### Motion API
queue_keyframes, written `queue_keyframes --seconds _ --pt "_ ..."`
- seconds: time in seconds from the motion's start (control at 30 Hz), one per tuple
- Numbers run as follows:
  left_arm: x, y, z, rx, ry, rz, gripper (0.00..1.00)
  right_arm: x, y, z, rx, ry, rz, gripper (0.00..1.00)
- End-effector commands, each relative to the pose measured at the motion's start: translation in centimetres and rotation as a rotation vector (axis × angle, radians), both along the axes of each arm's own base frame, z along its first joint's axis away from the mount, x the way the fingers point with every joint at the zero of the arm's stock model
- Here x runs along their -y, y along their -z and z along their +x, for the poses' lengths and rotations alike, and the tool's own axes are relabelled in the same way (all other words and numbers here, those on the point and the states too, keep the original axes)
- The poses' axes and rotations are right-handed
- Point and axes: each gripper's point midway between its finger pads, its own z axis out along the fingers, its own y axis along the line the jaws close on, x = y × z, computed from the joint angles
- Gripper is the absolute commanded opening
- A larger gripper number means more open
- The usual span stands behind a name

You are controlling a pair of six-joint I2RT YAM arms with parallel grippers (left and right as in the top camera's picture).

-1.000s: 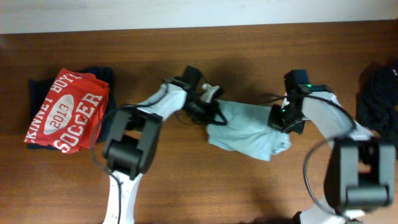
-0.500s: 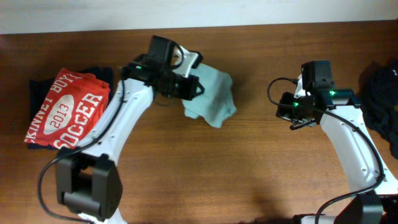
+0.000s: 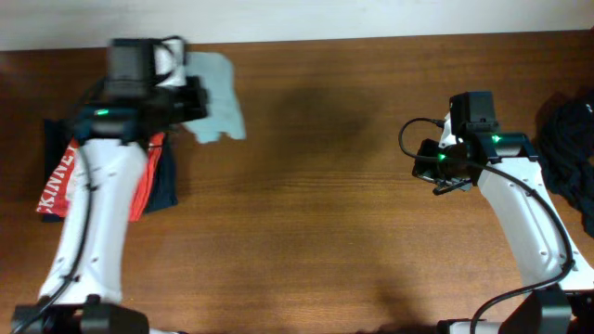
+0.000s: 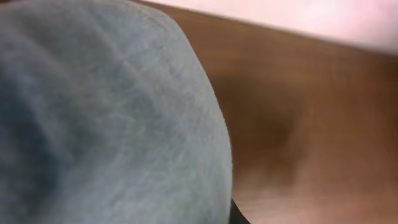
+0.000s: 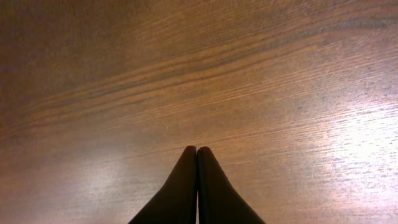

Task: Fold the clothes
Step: 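Lower the light blue bundle onto the red shirt stack and release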

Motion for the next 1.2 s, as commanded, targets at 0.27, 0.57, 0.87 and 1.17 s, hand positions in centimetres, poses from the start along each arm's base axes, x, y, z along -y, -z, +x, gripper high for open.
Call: queue_keyframes --seconds 0.27,0.57,0.87,1.17 --pt "-12.9 -1.7 -0.7 0.044 -0.21 -0.101 0.0 0.2 -0.8 0.3 0.029 -0.005 -0.002 0.04" --pt "-16.6 -3.6 -0.1 0.131 -0.298 -0.177 0.0 0.1 -0.8 0.2 0.023 -0.009 -0.003 0.04" --pt "-19.2 -1.1 -2.5 -0.006 -0.466 -0.203 0.0 0.1 -0.7 0.1 0.019 -0.009 -0.003 0.04" --pt "-23.1 5.1 -7.1 -0.194 -0.634 -0.214 0.0 0.1 -0.7 0.1 0.017 -0.009 -0.002 0.04"
